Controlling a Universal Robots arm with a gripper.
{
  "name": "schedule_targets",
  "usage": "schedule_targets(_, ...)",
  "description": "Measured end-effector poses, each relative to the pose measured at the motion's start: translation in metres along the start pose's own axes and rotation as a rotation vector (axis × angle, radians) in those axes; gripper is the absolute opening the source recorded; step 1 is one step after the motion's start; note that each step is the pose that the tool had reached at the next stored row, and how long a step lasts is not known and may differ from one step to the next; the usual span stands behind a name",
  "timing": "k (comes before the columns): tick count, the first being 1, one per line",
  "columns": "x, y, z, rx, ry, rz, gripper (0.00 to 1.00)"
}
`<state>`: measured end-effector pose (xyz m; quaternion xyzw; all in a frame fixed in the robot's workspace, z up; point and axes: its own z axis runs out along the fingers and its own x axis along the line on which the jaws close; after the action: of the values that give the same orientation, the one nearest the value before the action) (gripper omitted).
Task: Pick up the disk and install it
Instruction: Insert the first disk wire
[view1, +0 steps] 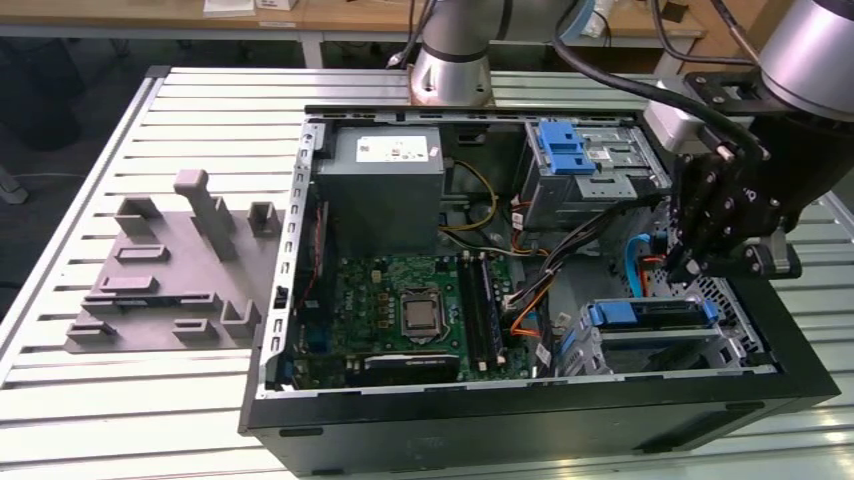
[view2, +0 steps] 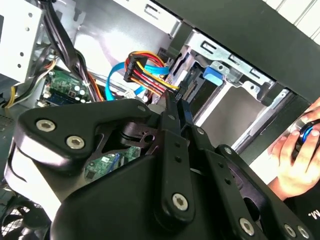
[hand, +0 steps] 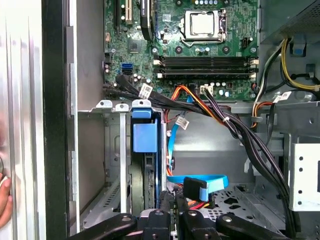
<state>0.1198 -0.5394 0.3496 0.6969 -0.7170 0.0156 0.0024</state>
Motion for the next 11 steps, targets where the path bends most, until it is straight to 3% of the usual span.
schedule_targets(6, 0.0110, -0.0002, 0.0081, -0.0013, -0.0003, 0.004, 0.16)
schedule_targets(11, 0.0110, 0.0011, 0.0099, -0.0022, 0.0003, 0.030, 0.16)
